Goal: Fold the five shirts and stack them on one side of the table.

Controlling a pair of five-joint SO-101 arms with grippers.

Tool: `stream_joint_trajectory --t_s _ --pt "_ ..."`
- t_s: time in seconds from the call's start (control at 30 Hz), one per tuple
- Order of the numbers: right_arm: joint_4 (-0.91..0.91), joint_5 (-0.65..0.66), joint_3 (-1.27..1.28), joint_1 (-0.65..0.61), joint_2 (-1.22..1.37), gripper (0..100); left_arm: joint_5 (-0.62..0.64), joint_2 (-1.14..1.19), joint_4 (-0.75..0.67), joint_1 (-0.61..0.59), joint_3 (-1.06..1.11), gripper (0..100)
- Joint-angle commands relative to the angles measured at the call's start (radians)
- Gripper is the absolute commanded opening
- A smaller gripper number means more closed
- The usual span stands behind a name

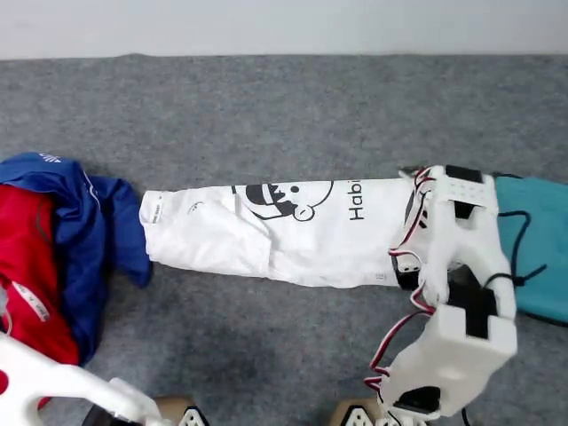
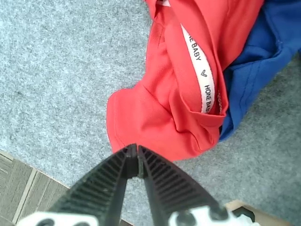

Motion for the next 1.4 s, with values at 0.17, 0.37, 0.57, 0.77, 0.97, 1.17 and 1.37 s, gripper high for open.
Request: stream_joint_trajectory --t_s 0.17,0.37,0.57,0.77,0.97,1.17,1.37 --pt "-0.012 0.009 -0.175 -0.013 -0.214 1.6 -0.009 -0.031 0.006 0.069 -0.005 1" --pt "-0.134 0.011 -0.127 -0.002 -0.058 1.5 -0.006 -0.032 0.006 0.098 -0.005 1" --pt "-0.045 0.009 -0.126 0.024 0.102 1.4 -0.006 -0.032 0.006 0.097 -0.005 1" --pt "0.033 0.005 -0.218 0.022 0.051 1.4 -0.006 -0.028 0.006 0.097 -0.005 1" --pt "0.064 0.012 -0.37 0.005 -0.024 3.3 -0.006 -0.028 0.006 0.097 -0.005 1" --pt "0.05 -0.055 -0.388 -0.087 0.031 23.2 -0.005 -0.026 0.006 0.097 -0.005 1" --pt "-0.07 -0.184 -0.391 -0.097 0.185 27.4 -0.005 -0.031 0.008 0.097 -0.005 1"
